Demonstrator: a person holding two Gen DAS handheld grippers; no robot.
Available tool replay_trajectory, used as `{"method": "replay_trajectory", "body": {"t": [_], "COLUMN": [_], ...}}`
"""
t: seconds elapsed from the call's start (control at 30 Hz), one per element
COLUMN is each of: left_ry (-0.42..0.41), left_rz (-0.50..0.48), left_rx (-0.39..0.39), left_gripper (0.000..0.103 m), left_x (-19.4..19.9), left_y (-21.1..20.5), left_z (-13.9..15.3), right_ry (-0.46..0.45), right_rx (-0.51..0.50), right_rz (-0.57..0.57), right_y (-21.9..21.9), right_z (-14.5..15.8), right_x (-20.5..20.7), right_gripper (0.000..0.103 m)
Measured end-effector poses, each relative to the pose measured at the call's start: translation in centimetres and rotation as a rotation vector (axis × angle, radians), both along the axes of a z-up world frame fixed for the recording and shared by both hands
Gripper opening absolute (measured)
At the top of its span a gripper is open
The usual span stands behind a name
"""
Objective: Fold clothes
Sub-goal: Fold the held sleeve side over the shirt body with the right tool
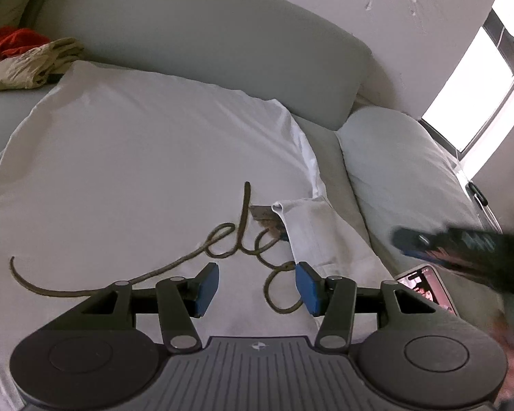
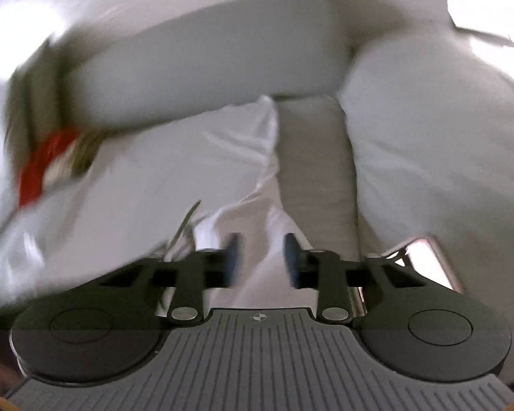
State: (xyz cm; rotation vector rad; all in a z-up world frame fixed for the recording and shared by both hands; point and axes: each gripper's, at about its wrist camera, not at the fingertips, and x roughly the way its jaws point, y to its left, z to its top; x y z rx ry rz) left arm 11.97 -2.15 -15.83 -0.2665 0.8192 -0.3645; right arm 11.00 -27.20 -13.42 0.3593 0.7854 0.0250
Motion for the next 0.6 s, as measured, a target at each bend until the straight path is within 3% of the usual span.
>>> {"method": "replay_trajectory", "body": {"t": [0.13,0.23,0.37,0.47,0.53,0.6], "left_ry": [-0.01,-0.019,-0.03,-0.034,-0.055,-0.069], "left_rz": [-0.027,-0.03,-0.026,-0.018,-0.032,-0.064], "left_rx": [0.026,0.061,0.096,0.095,0.07,0.014], "left_gripper": [0.049,0.049,0.049,0.049,0.046,0.035], "left_x": [-0.1,-0.3,-0.3,-0.5,-0.6,-0.6], "left_y": [-0.7,-0.9,-0.9,-0.7,-0.8,-1.2], "left_z": [-0.3,-0.4,-0.5,-0.4,-0.2,-0.1], "right_ry": [0.082,0.157,0.11,0.111,0.077,0.045], "right_rx": [0.107,0.031,-0.122,-0.027,-0.001,-0.021], "right_rz": [0.037,0.086,0.14,0.061,0.011,-0.035], "right_y": [0.8,4.3,7.6,5.5,3.2,0.8], "right_z": [-2.8,-5.4,-5.6,-4.3,-3.0,-1.7], "right_x": [4.4,7.1,9.9,9.2,7.0,4.4], "right_gripper": [0.027,0.026,0.026,0.026,0.032,0.036]}}
